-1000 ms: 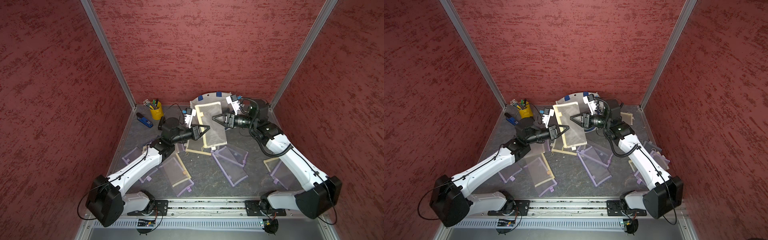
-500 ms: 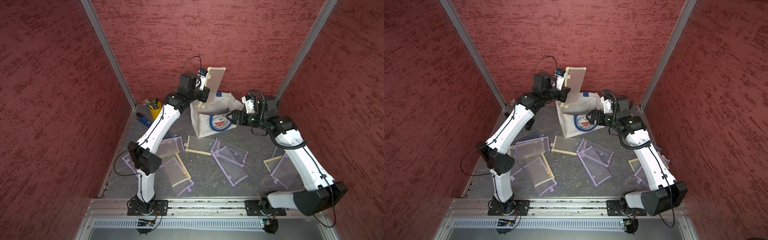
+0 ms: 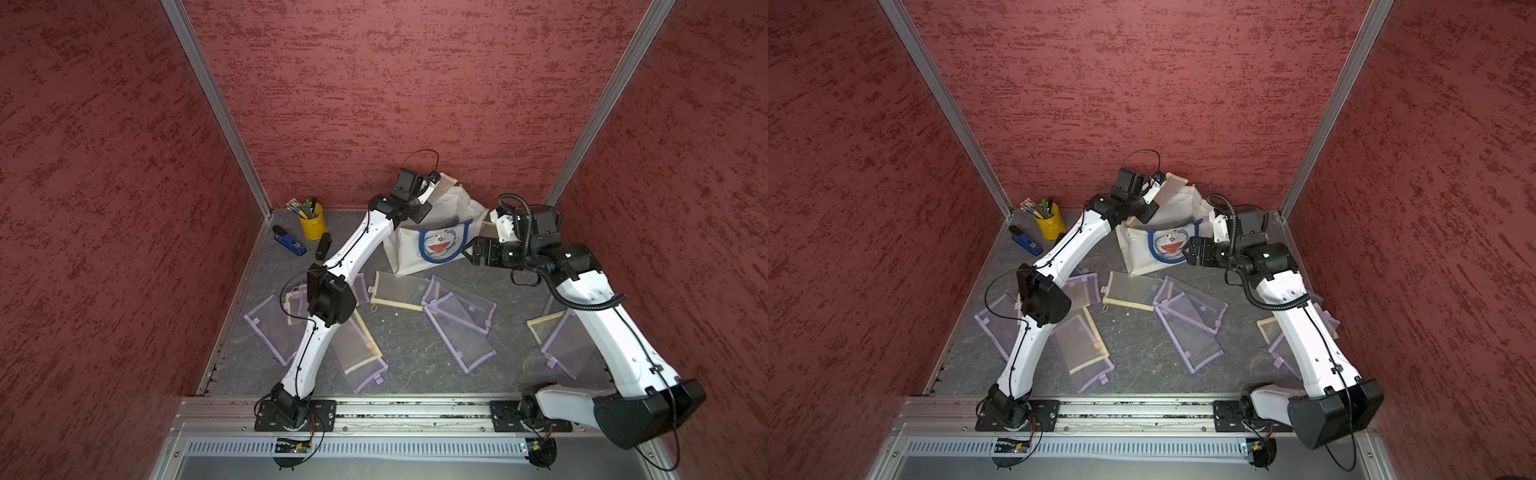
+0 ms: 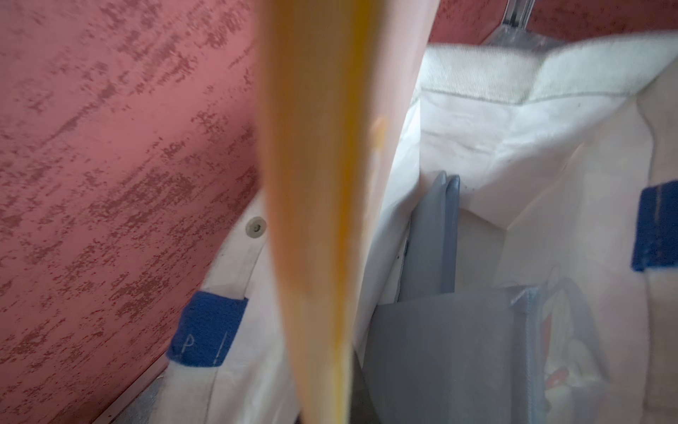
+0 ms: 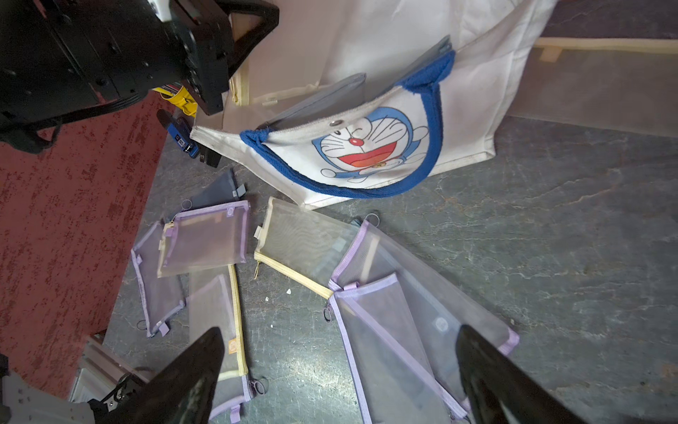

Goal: Put the pencil pouch into the canvas bag
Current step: Place the pencil pouch in the canvas bag.

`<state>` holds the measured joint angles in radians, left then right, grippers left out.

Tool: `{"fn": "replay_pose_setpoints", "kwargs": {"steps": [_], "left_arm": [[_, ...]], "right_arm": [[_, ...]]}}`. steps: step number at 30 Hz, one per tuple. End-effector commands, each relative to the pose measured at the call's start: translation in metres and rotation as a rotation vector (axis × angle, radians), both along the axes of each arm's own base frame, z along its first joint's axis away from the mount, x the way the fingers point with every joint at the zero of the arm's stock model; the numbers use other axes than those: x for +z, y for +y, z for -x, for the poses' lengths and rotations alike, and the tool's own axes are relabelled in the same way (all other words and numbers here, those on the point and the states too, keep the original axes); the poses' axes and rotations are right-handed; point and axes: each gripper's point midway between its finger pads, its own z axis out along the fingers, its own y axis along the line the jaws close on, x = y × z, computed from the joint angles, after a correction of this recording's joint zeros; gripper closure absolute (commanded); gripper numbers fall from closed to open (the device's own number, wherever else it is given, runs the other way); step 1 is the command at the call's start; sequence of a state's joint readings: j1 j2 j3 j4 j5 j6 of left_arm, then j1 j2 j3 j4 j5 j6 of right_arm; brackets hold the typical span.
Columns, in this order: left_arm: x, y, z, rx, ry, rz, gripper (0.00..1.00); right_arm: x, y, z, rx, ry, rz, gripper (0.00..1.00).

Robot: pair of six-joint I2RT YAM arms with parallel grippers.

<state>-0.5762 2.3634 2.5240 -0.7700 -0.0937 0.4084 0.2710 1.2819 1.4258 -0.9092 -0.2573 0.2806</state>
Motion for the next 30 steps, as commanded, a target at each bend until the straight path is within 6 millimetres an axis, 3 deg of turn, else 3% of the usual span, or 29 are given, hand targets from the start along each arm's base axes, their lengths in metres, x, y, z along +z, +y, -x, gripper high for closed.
{"fn": "replay_pose_setpoints", "kwargs": {"steps": [1,3,10,12,15,18,22,25,26,30], "left_arm": [[-0.007,-0.003,-0.003,-0.012,-0.033,-0.070,1.00],[-0.015,-0.006,-0.003,-0.013,-0.025,-0.082,1.00],[-0.028,-0.012,0.000,-0.012,-0.007,-0.101,0.70],[-0.029,-0.012,0.001,-0.003,0.000,-0.104,0.66],[-0.010,-0.012,0.006,0.008,-0.007,-0.058,0.64],[0.027,-0.014,0.020,-0.001,-0.030,0.026,0.61],[0.073,-0.016,0.063,-0.047,-0.058,0.121,0.51],[0.090,-0.013,0.108,-0.081,-0.051,0.161,0.41],[0.092,-0.011,0.125,-0.083,-0.043,0.169,0.33],[0.072,-0.010,0.193,-0.090,0.076,0.233,0.21]], "right_arm": [[-0.003,-0.005,-0.002,-0.021,0.000,0.012,0.01],[-0.003,-0.004,-0.004,-0.021,-0.002,0.010,0.01],[-0.005,-0.007,-0.005,-0.023,-0.008,0.028,0.01],[-0.005,-0.006,-0.006,-0.021,-0.011,0.029,0.01],[-0.006,-0.006,-0.006,-0.018,-0.010,0.028,0.01],[-0.013,-0.006,-0.004,-0.014,0.002,0.030,0.01],[-0.033,-0.008,0.005,-0.011,0.037,0.043,0.01],[-0.062,-0.007,0.016,0.013,0.100,0.042,0.02],[-0.074,-0.005,0.021,0.024,0.131,0.037,0.02],[-0.112,0.003,0.036,0.055,0.221,-0.007,0.04]]}}
